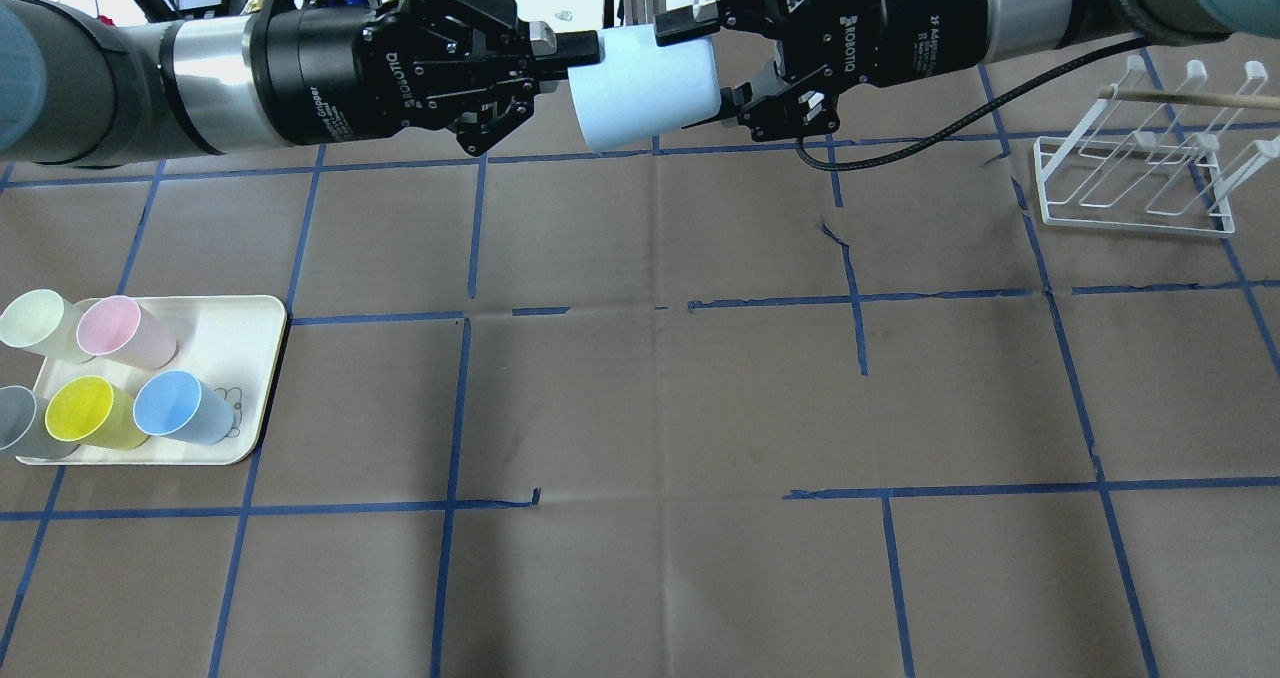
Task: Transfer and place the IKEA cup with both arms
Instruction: 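Close the left gripper on the cup's base beside the right gripper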
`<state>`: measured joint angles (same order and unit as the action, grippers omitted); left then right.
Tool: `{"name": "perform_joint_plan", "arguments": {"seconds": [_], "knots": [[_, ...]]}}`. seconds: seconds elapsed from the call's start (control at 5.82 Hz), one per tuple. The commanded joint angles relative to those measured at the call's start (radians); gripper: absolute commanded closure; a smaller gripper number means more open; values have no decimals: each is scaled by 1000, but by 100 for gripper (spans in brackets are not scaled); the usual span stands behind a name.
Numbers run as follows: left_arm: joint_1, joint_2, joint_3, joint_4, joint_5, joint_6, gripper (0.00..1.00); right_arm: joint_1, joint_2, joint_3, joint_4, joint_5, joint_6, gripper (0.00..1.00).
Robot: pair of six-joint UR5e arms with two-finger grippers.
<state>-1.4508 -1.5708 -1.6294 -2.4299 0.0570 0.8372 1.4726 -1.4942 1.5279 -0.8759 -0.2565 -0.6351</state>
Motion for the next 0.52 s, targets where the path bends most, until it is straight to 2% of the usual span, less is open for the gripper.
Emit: {"name": "perform_joint_plan", "arguments": {"seconds": [0.0,0.17,0.34], "knots": [[1,2,0,0,1,-1,100,0,2,0,0,0,6,40],[3,3,0,-1,1,-1,99,-1,3,-3,-5,-6,17,0],[9,3,0,-1,3,-1,99,-1,3,-6,-6,-9,18,0]]}}
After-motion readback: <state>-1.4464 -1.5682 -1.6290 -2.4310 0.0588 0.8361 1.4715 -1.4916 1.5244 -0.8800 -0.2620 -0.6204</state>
